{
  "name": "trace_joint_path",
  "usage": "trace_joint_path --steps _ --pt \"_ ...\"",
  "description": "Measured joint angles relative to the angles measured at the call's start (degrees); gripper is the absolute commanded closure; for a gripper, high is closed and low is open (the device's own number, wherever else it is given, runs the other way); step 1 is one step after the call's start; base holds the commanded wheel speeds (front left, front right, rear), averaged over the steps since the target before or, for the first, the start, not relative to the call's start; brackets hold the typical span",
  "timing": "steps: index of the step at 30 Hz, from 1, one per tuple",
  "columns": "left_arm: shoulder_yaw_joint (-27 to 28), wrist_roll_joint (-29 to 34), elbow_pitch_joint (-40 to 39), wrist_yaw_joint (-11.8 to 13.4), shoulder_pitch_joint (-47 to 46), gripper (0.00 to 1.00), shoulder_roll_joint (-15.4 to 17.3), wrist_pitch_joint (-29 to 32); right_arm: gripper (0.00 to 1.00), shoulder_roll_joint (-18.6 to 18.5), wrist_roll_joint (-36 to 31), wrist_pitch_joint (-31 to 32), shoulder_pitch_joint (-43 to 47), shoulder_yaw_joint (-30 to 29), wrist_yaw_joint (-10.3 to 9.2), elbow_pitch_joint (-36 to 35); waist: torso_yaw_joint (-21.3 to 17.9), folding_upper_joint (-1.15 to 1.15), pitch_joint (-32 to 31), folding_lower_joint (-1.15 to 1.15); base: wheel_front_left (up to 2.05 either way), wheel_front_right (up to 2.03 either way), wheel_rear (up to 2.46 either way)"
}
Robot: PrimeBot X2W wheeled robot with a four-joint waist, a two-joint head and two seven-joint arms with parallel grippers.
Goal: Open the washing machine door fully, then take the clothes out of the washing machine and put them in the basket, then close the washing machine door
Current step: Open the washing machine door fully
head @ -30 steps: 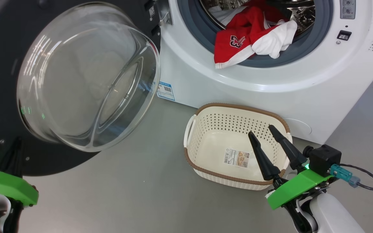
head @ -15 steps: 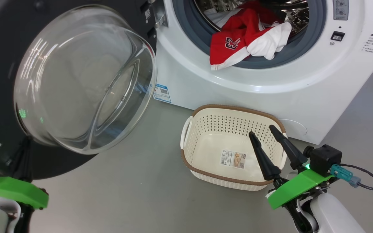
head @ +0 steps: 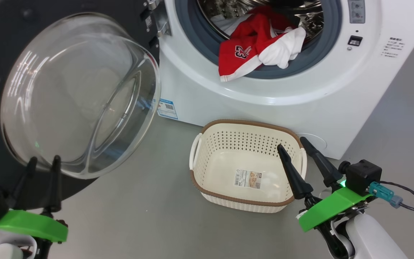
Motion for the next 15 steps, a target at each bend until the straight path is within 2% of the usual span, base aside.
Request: trace_joint_path --steps 15 --pt "0.4 1.5 -8.1 3.0 5.6 0.0 -3.0 0.0 0.0 -0.2 0.0 0.0 0.1 0.1 0.0 -0.2 -5.2 0.0 -1.1 0.0 0.0 0.0 0.0"
